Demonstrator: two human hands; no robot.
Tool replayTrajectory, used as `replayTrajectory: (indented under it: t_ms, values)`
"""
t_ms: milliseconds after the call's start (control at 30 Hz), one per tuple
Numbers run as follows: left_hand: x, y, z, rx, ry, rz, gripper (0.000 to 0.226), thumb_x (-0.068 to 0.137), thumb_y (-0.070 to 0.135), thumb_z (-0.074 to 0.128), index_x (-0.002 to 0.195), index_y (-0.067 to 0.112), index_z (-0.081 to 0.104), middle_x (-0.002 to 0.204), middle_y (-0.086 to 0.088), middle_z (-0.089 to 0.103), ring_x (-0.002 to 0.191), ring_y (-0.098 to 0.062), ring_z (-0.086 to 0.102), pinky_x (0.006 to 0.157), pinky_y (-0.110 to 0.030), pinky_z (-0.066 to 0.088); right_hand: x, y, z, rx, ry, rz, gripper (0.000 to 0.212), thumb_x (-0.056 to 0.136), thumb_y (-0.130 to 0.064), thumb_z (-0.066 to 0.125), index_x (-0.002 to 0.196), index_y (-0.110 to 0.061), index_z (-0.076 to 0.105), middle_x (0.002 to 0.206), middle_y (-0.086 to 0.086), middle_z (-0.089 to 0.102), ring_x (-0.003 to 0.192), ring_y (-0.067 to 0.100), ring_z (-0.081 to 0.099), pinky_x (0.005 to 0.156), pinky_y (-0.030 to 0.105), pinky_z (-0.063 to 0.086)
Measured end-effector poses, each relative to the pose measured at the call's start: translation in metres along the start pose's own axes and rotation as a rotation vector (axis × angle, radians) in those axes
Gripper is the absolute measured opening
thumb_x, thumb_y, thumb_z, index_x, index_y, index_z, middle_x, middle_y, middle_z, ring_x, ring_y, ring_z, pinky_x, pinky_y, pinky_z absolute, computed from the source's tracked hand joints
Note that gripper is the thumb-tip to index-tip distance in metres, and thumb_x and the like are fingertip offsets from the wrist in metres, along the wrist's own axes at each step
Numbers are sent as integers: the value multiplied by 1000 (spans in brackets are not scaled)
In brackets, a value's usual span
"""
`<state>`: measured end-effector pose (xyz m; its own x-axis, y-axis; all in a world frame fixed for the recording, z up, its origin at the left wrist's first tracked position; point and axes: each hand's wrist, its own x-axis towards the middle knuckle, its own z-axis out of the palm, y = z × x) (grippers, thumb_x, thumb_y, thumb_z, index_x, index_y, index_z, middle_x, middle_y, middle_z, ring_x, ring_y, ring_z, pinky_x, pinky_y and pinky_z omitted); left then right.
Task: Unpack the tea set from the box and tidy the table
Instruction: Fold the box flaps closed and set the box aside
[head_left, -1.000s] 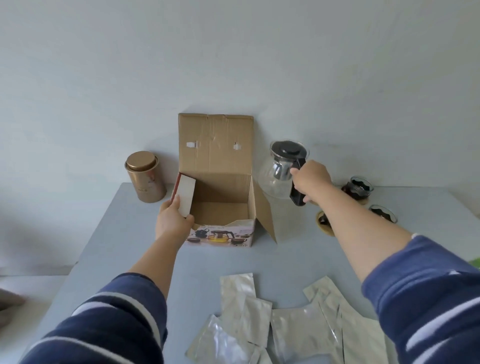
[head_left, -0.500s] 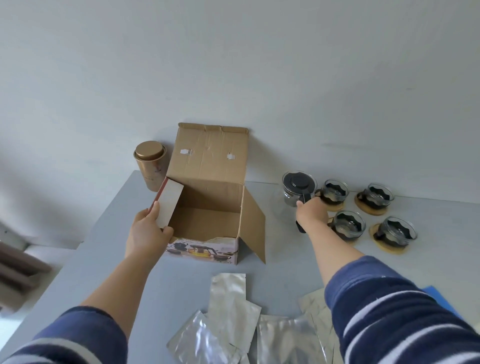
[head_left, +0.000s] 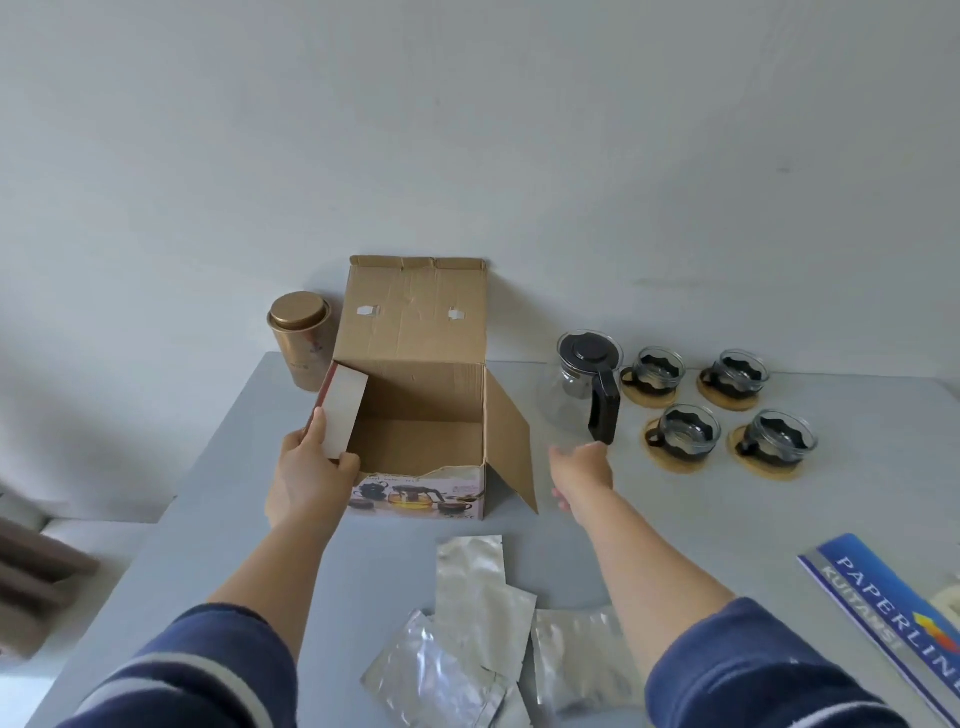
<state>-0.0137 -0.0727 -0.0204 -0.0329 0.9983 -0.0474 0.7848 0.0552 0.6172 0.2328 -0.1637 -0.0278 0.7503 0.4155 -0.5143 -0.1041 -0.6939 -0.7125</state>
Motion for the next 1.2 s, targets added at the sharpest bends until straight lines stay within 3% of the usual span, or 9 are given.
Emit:
replayTrajectory:
  t_ms: [67, 167, 467, 600, 700, 800, 933, 1067, 1200]
  values:
    - [2, -5, -4, -6, 12, 12, 69, 90, 24, 56, 152, 27, 25, 131, -7, 47, 103, -28, 54, 69, -33, 47, -20, 10, 14, 31, -97, 145, 46, 95, -35, 48, 126, -6, 32, 91, 11, 58, 58, 21, 56, 48, 29, 44]
    - [8, -14, -12, -5, 11, 29, 69, 89, 24, 57, 151, 28, 27, 128, -7, 49, 91, -23, 48, 66, -33, 47, -41, 18, 31, 214, -183, 291, 51, 95, -39, 52, 128, -5, 32, 83, 11, 61, 54, 19, 56, 47, 27, 38]
    - [16, -29, -35, -130, -96, 159, 66, 92, 36, 57, 151, 24, 29, 147, 0, 42, 119, -25, 54, 82, -35, 50, -78, -9, 25, 1145, 54, 134, 28, 90, 1, 59, 118, 3, 57, 109, 16, 66, 87, 23, 68, 91, 33, 55]
    - [24, -38, -42, -230, -200, 234, 73, 88, 47, 62, 150, 24, 32, 152, 3, 38, 130, -23, 48, 104, -40, 47, -106, -34, 41, 669, 259, -450, 15, 90, -18, 59, 86, -6, 67, 78, 8, 68, 72, 14, 59, 86, 40, 57]
    - [28, -43, -46, -291, -269, 260, 78, 84, 43, 68, 150, 24, 32, 154, 5, 36, 133, -21, 45, 107, -37, 43, -124, -44, 62, 99, 253, -876, 19, 86, -21, 67, 104, -17, 71, 93, -4, 71, 84, 10, 63, 76, 25, 54]
    - [33, -51, -50, -352, -333, 301, 81, 80, 37, 73, 149, 23, 33, 154, 5, 36, 136, -20, 42, 111, -39, 40, -122, -43, 81, -435, 223, -1042, 20, 83, -28, 69, 103, -26, 68, 107, -8, 66, 99, 14, 59, 79, 31, 51]
    - [40, -62, -48, -384, -357, 353, 83, 75, 39, 77, 147, 28, 36, 152, 9, 39, 134, -17, 45, 110, -43, 41, -110, -49, 94, -733, 79, -935, 30, 77, -48, 71, 102, -32, 67, 117, -9, 61, 113, 16, 50, 87, 34, 34]
    - [44, -69, -42, -337, -311, 391, 80, 74, 49, 73, 145, 37, 38, 151, 13, 39, 131, -15, 47, 103, -43, 48, -72, -91, 91, -275, 157, -704, 39, 85, -47, 62, 118, -26, 61, 125, -2, 60, 118, 23, 53, 99, 43, 41]
    - [46, -74, -35, -324, -281, 410, 80, 68, 61, 68, 141, 44, 39, 149, 16, 41, 127, -11, 49, 97, -40, 53, -35, -136, 88, 134, -38, -298, 63, 97, -31, 49, 151, -13, 22, 153, 6, 33, 135, 27, 39, 104, 34, 34]
